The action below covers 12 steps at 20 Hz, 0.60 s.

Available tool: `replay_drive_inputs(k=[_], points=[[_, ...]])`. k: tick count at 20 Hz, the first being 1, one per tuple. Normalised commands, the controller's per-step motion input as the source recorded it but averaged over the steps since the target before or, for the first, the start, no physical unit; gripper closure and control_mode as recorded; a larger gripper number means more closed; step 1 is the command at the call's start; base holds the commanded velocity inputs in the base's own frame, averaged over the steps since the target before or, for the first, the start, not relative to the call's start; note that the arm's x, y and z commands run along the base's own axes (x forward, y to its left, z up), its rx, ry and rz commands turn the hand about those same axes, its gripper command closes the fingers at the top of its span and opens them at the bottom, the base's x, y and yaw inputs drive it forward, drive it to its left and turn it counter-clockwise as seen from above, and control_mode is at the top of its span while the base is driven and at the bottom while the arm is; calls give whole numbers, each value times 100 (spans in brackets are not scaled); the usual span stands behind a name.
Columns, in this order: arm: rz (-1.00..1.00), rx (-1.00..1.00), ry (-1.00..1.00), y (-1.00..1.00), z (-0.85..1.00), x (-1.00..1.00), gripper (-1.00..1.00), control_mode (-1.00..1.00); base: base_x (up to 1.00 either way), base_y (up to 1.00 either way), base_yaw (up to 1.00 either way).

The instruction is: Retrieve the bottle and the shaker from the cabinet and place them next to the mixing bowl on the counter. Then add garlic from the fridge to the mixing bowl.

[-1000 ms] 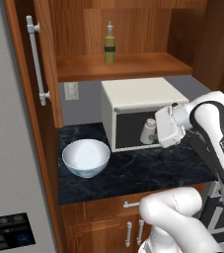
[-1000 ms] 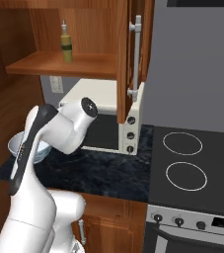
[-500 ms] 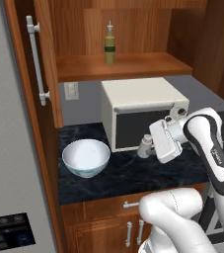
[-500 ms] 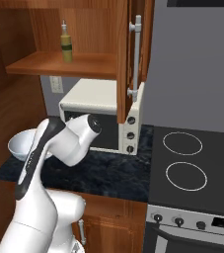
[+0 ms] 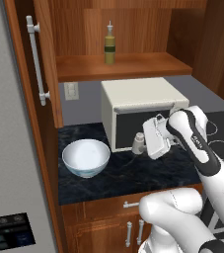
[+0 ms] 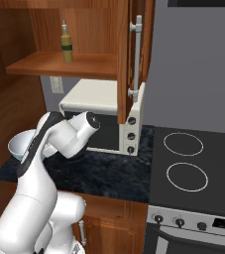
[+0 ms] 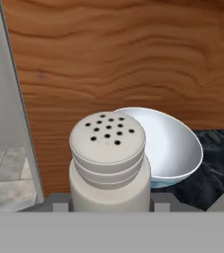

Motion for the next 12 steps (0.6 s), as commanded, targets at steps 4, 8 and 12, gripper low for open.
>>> replay_drive_inputs(k=[4,8,12], points=[[0,-5,3,2,-10,49,100,-100,0,0,0],[0,-4,5,7,-16,53,100,-100,0,0,0],[0,-3,4,5,-31,42,100,-100,0,0,0]])
